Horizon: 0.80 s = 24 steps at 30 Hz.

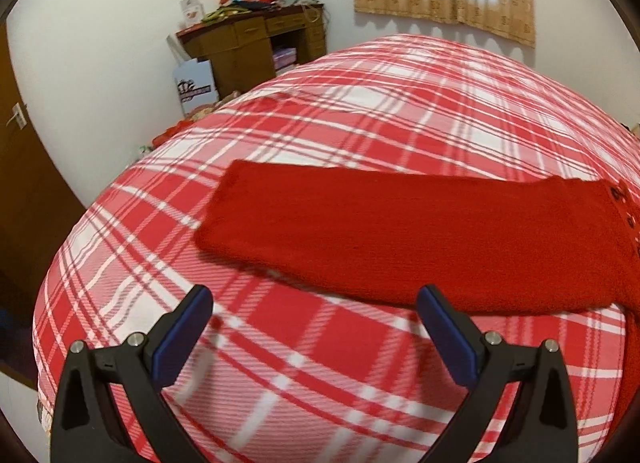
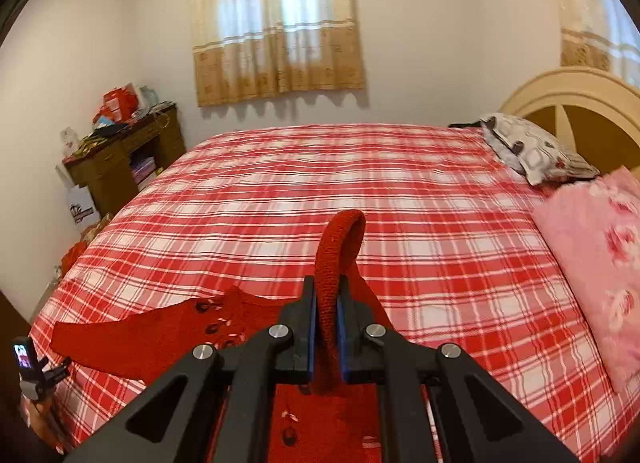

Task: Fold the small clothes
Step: 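Lift the held sleeve and fold it across the sweater body, then release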

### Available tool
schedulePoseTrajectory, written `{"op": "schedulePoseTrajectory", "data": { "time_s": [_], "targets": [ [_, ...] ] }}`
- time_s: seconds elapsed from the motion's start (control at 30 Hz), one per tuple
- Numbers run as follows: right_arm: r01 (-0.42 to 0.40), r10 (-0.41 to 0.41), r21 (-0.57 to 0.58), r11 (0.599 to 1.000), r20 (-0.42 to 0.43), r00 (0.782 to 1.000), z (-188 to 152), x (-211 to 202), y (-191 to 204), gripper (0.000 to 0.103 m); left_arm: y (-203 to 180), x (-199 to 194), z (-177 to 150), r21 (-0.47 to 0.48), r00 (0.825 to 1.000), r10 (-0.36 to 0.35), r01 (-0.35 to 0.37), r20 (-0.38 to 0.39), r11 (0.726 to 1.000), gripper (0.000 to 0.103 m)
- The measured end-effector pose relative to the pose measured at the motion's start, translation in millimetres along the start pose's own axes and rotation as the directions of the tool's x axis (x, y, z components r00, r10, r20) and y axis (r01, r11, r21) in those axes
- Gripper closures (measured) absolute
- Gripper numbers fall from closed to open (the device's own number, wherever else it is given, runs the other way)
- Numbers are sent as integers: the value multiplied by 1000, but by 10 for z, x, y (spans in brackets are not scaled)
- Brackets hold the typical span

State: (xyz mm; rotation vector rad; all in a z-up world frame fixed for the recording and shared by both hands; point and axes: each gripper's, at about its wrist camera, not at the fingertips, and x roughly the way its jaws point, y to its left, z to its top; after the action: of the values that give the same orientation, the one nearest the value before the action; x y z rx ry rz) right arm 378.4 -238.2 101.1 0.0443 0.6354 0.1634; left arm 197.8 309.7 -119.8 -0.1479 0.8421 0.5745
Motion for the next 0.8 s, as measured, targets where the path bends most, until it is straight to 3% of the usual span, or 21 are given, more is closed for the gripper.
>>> {"op": "schedulePoseTrajectory", "data": {
  "time_s": [0.27,0.8],
  "targets": [
    [-63,62,-82,995,-20,998,9,193,515,95,441,31,47,-84,999,45,-45,4,995,0],
    [-190,166,-245,951,-117,979,-152,612,1541,95,417,298,208,-74,999,34,-35,-13,997,0]
  ]
}}
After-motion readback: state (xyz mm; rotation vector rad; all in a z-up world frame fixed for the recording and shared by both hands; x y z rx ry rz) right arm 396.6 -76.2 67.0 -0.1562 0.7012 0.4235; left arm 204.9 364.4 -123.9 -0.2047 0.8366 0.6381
